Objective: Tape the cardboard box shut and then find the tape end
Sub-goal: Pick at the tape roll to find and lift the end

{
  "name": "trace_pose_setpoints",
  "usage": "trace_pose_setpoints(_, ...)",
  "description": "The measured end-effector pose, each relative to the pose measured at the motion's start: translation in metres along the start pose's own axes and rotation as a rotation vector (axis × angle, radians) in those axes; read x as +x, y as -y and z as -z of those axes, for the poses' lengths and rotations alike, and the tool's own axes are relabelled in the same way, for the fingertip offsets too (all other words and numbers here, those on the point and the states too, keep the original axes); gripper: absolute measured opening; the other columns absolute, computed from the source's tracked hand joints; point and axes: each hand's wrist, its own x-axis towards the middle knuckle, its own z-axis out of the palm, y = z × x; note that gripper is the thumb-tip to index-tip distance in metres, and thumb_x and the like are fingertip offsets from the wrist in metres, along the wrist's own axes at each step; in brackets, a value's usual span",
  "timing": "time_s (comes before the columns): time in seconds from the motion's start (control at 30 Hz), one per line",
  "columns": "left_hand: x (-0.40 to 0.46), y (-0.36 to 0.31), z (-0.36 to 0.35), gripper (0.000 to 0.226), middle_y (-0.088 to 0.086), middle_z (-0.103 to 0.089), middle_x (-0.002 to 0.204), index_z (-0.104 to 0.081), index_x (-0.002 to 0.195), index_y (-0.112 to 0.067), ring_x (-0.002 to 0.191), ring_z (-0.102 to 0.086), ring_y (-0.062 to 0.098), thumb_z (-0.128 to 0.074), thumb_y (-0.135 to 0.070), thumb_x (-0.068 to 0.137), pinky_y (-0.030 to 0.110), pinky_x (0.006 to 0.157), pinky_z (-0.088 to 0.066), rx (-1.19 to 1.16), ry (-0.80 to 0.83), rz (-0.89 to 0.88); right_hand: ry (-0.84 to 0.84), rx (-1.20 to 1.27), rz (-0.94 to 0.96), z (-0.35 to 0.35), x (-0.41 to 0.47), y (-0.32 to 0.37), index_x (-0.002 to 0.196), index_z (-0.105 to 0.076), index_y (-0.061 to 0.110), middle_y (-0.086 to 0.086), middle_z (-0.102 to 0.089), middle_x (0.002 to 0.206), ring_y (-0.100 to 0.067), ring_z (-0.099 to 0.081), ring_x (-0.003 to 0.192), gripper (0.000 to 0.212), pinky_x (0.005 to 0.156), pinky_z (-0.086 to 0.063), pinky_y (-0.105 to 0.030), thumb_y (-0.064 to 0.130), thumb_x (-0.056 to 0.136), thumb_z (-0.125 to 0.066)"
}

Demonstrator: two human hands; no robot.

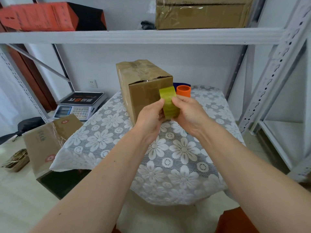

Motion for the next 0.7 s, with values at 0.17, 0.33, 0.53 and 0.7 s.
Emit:
trace_pose_setpoints(0.17,0.0044,0.0004,0.0013,0.021,0.005,-0.075,0.083,-0.068,0.09,-0.01,0.075,-0.072,0.013,-0.052,-0.021,0.098,0.028,0.07,-0.055,-0.038,-0.091,0.019,0.099,0.093,-0.003,-0.0018,-0.0029,0.0002,0.11,-0.062,0.0,-0.02,-0.062,0.1,-0.025,-0.061,0.089,0.027,0.073,-0.049,-0.03,0.003,0.095,-0.039)
trace_pose_setpoints(0.33,0.0028,0.0024,-0.0029,0.02,0.009,-0.074,0.086,-0.069,0.089,-0.009,0.076,-0.071,0.016,-0.056,-0.022,0.096,0.03,0.073,-0.057,-0.036,-0.122,0.025,-0.108,0.101,-0.081,-0.0076,-0.0018,0.0029,0.08,-0.054,0.013,-0.015,-0.055,0.092,-0.025,-0.052,0.083,0.017,0.066,-0.04,-0.032,0.005,0.088,-0.041)
trace_pose_setpoints(0.53,0.0017,0.0062,-0.0071,0.019,0.015,-0.073,0.099,-0.071,0.094,-0.007,0.093,-0.07,0.025,-0.06,-0.023,0.094,0.038,0.091,-0.055,-0.034,-0.165,0.06,-0.207,0.184,-0.122,-0.0091,-0.0008,0.0032,0.063,-0.048,0.013,-0.011,-0.053,0.075,-0.023,-0.052,0.069,0.024,0.061,-0.042,-0.031,-0.002,0.08,-0.04)
trace_pose_setpoints(0.7,0.0021,0.0055,-0.0081,0.019,0.013,-0.074,0.095,-0.07,0.092,-0.008,0.088,-0.071,0.023,-0.059,-0.024,0.094,0.034,0.085,-0.056,-0.041,-0.176,0.065,-0.168,0.197,-0.097,-0.009,-0.004,0.0038,0.066,-0.05,0.012,-0.01,-0.054,0.077,-0.021,-0.053,0.069,0.025,0.059,-0.043,-0.029,-0.006,0.077,-0.037)
